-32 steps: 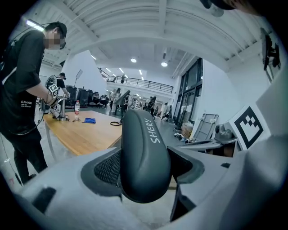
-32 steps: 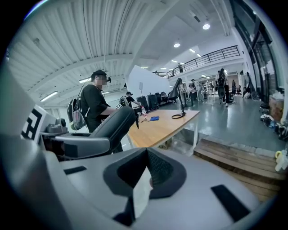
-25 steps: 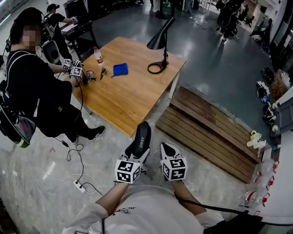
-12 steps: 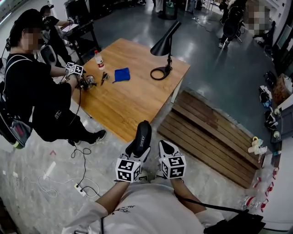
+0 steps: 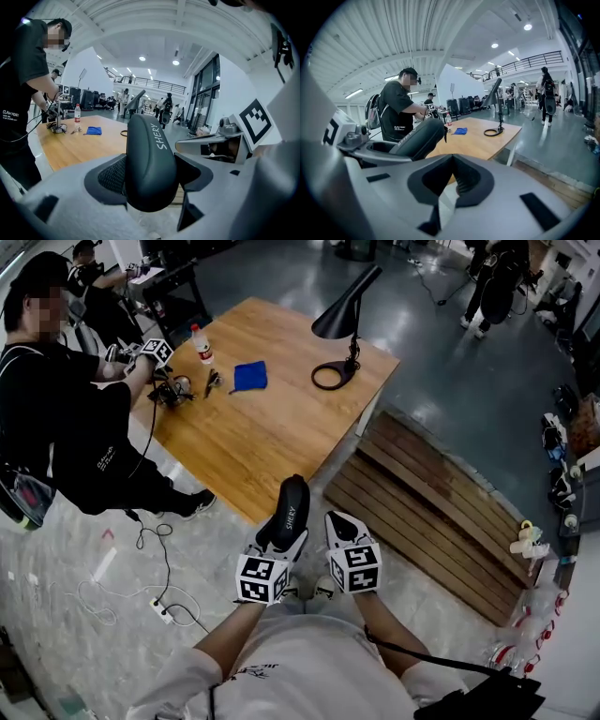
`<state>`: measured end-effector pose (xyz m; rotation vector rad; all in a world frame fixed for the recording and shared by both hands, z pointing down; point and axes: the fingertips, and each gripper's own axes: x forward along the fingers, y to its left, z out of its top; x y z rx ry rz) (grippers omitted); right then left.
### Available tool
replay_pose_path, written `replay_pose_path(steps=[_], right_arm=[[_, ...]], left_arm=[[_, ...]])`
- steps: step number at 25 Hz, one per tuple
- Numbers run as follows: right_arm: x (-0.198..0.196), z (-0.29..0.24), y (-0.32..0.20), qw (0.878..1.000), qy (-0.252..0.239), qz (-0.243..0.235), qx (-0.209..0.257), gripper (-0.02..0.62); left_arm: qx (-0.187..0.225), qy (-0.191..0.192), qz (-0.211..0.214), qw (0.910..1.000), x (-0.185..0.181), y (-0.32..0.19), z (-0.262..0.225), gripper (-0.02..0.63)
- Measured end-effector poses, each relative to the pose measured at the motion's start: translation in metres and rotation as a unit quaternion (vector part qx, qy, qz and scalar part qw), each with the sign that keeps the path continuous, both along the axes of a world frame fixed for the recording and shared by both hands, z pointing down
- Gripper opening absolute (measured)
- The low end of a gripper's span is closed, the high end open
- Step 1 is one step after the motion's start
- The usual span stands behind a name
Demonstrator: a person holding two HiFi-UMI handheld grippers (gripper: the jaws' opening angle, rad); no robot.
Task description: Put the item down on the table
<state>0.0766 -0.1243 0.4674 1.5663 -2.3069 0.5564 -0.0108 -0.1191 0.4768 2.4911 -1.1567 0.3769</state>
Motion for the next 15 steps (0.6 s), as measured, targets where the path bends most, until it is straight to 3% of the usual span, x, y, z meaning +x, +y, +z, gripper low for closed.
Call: replay_pose_path(steps=[8,15], right_arm=[[0.007,0.041,-0.088,1.000,0.006,0.007,-0.015,0.005],[-0.021,0.088,-0.149,1.000,0.004,-0.015,-0.019,0.005]], left_arm=[[-0.013,-0.027,-0.038,0.9988,-0.007,-0.075,0.043,0.327],[-0.039,-0.066,-0.066,0.9949,-0.022,-0.137,0.101,0.327]])
